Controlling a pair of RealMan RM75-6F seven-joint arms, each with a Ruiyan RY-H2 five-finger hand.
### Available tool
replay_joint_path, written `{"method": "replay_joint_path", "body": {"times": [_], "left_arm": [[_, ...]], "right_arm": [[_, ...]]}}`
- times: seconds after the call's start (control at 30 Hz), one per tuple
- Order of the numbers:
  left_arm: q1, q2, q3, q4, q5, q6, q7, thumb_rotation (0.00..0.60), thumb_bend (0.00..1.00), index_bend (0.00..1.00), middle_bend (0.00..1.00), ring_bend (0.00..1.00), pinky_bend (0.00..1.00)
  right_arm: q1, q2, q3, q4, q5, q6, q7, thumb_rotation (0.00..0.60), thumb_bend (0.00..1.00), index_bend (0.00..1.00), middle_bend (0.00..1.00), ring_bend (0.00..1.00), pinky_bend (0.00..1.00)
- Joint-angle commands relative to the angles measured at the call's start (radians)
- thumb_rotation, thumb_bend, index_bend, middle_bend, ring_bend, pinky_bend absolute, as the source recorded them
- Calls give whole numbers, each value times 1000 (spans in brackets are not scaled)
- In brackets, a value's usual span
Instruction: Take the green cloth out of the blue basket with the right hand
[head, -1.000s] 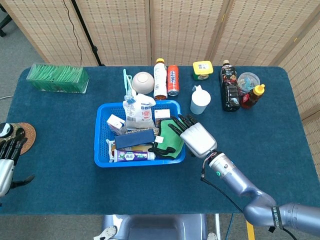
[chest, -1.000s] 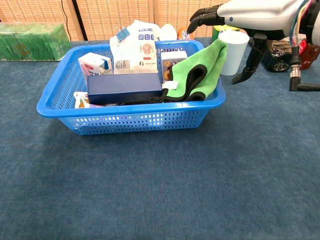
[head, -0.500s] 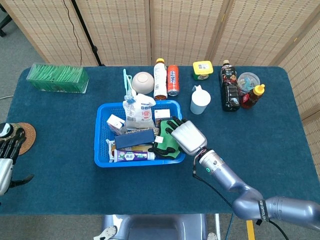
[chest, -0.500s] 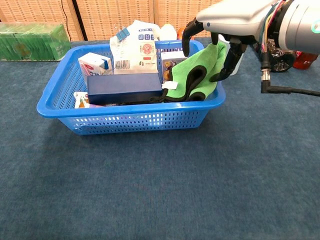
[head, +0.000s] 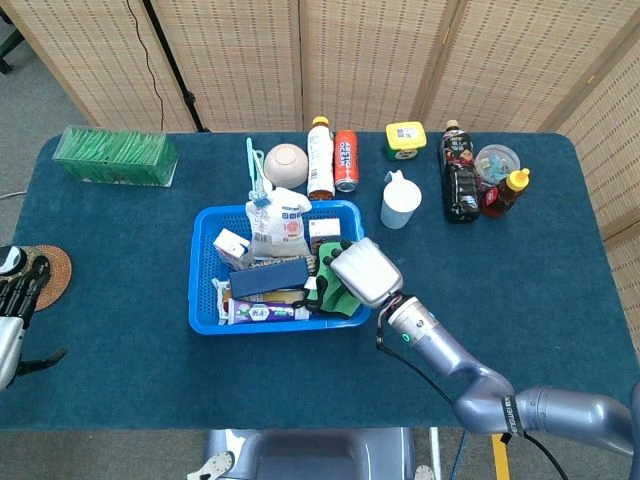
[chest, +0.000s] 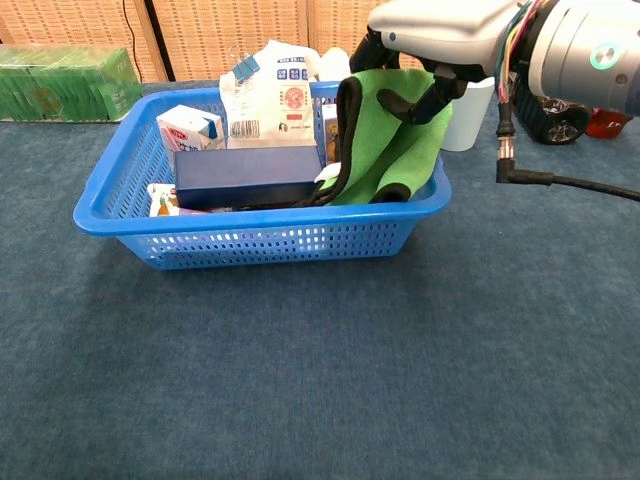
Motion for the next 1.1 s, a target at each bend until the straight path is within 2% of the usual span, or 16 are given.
{"method": "replay_joint_path", "body": {"times": [0.03,0.17,0.4,0.83,0.97,1.1], "left_arm": [[0,1,-1,1,-2,-1,-2,600,60,0,0,0,0],[-2,1,-2,2,-5,-5,-4,600,59,0,0,0,0],[-3,2,-1,0,-6,-10,-4,600,60,0,0,0,0],[3,6,5,1,3,-3,-17,600,60,0,0,0,0],[6,6,9,0,9,2,-19,600,60,0,0,0,0],[8,5,11,-1,16,6,-17,600,60,0,0,0,0]], "right_arm": [[-5,0,1,0,-48,28,45,600,652,694,574,478,773],[-16,17,25,-3,-161,116,131,600,671,702,581,482,789],[-28,56,79,17,-252,229,192,600,697,704,583,482,789],[-115,273,208,-28,-206,361,257,600,717,704,583,482,789],[-157,322,221,-15,-169,382,305,600,720,703,583,482,789],[-191,354,186,11,-193,381,340,600,720,701,583,482,789]]}}
